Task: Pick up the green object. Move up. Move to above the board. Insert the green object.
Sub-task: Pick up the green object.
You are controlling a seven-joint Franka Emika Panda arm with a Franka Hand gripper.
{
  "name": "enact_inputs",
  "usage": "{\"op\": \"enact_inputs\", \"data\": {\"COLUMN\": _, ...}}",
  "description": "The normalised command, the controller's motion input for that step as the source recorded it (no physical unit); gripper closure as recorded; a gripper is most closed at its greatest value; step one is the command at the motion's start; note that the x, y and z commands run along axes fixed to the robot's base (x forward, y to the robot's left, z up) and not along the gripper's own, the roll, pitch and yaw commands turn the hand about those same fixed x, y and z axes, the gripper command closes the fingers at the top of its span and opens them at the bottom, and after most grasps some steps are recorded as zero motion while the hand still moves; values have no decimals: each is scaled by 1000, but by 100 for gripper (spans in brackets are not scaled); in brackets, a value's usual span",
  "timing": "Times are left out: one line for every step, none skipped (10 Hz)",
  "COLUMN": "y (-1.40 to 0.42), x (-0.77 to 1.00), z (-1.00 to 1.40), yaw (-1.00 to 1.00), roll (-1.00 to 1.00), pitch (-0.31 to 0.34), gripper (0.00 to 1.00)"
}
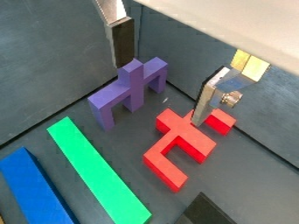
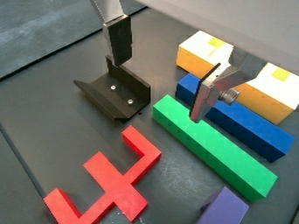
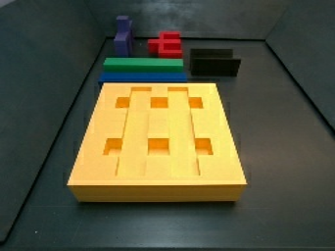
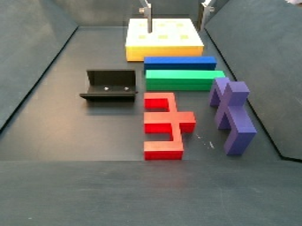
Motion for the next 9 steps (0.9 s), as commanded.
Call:
{"op": "enact_inputs", "data": {"y": 0, "x": 0, "z": 0, "yaw": 0, "roll": -24, "pitch": 0, "gripper": 0}}
{"op": "enact_inputs", "data": {"y": 0, "x": -20, "z": 0, "yaw": 0, "roll": 0, "pitch": 0, "gripper": 0}}
{"op": "enact_inputs", "data": {"y": -180, "x": -334, "z": -180, "yaw": -669, "roll": -36, "pitch": -99, "gripper": 0}}
{"op": "enact_inputs", "data": {"y": -23, "x": 0, "z": -331, "yaw": -1000, "roll": -64, "pitch": -96, "gripper": 0}}
{"op": "enact_inputs", "data": {"y": -20, "x": 0, "z": -351, "yaw": -1000, "roll": -61, "pitch": -113, "gripper": 0}}
{"op": "enact_inputs", "data": {"y": -20, "x": 0, "z": -349, "yaw": -1000, "roll": -60, "pitch": -114, "gripper": 0}}
{"op": "enact_inputs", "data": {"y": -20, "x": 0, "z": -349, "yaw": -1000, "roll": -57, "pitch": -114, "gripper": 0}}
{"op": "enact_inputs", "data": {"y": -20, "x": 0, "z": -349, "yaw": -1000, "roll": -53, "pitch": -110, "gripper": 0}}
{"op": "enact_inputs", "data": {"y": 0, "x": 0, "z": -380, "yaw": -1000, "roll": -16, "pitch": -24, "gripper": 0}}
